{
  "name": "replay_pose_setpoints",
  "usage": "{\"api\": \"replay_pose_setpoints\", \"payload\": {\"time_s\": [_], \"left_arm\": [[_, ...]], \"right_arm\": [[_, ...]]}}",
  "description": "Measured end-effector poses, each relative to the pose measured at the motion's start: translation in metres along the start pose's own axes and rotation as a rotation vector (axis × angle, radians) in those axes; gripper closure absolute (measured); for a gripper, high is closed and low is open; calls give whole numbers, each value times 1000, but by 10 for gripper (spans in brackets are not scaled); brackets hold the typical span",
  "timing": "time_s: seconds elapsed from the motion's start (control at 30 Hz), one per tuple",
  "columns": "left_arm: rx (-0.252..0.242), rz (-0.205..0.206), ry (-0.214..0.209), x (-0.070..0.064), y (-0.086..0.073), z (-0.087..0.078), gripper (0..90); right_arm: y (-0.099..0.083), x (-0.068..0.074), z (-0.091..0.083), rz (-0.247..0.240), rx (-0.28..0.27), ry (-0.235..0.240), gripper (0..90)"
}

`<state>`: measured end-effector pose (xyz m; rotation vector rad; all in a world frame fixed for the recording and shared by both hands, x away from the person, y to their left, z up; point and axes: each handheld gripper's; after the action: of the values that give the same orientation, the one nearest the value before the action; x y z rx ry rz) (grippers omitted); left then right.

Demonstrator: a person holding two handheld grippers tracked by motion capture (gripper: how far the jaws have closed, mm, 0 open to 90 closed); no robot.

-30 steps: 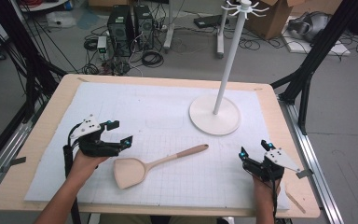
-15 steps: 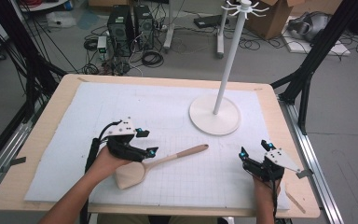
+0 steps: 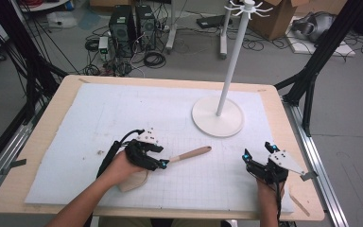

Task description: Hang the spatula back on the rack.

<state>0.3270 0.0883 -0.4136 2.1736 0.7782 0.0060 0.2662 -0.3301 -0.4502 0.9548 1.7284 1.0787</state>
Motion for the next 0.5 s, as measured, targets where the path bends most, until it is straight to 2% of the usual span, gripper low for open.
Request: {"api": "replay_pose_setpoints", "payload": {"time_s": [0.13,0.2,0.23,0.3,0.5], "left_arm": [[37,-18,20,1,0,6,447],[58,-20,14,1,0,9,481],[69,-17,11,0,-1,10,522],[101,2,12,0,-1,13,535],[124,-19,18,2,-1,17,583]], "right_arm": [[0,-1,0,-6,-3,1,174],[0,-1,0,-6,-3,1,175],[0,-1,0,-6,-3,1,174],[0,-1,0,-2,-3,0,174],[0,-1,0,-7,-3,1,175]]}}
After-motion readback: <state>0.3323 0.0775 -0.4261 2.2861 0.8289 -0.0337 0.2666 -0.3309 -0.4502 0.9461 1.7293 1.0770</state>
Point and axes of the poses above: each handheld gripper's, and its own axes: z roughly forward along the jaws, y roughly out of its top, x roughly to its left, and after that the axes turned 12 degrees about -z, right-handed
